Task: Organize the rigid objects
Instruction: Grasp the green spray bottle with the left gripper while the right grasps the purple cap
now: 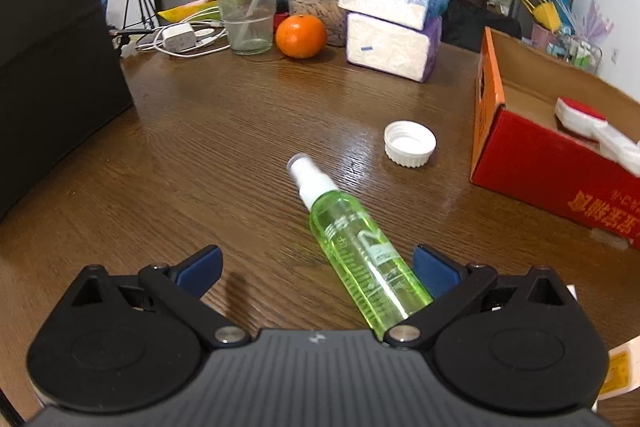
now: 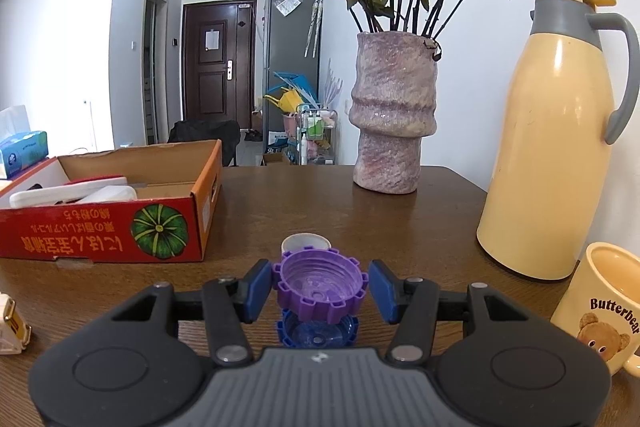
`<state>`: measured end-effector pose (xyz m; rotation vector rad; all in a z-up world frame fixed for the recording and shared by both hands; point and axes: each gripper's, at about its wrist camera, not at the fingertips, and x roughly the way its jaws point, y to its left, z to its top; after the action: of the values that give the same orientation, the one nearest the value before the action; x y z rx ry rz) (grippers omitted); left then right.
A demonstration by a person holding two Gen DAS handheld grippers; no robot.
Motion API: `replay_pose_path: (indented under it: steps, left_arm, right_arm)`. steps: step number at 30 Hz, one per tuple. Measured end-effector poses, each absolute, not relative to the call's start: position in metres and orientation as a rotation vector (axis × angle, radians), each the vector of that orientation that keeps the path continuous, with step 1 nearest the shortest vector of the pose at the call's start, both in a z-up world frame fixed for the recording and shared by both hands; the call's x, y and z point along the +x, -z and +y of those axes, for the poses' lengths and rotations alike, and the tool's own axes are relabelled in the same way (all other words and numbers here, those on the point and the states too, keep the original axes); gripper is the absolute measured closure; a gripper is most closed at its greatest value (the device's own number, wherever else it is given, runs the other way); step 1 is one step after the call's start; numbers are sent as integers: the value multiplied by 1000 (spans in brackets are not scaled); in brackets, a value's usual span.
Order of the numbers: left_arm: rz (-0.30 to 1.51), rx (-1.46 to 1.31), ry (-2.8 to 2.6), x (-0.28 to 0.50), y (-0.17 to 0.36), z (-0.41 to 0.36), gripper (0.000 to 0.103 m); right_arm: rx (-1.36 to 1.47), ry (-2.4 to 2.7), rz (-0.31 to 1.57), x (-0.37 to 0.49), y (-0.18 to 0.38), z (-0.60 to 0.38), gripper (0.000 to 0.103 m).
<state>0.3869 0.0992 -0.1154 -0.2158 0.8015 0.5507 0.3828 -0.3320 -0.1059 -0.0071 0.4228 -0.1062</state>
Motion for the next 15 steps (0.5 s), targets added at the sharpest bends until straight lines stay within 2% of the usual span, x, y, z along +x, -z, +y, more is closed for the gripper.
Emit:
replay_pose_path:
  steps: [3, 7, 9, 15]
  left_arm:
    - [809, -207, -546, 387, 118, 99, 5]
    - [810, -212, -542, 386, 120, 104, 18]
    - [803, -219, -547, 385, 121, 107, 19]
    - [781, -200, -515, 380, 119, 105, 47]
  right_arm:
    - [-5, 107, 417, 381, 105, -331, 50]
    - [-10, 110, 416, 379, 106, -329, 50]
    - [-14, 110, 416, 378, 106, -328, 50]
    - [-16, 108, 413, 376, 106, -326, 50]
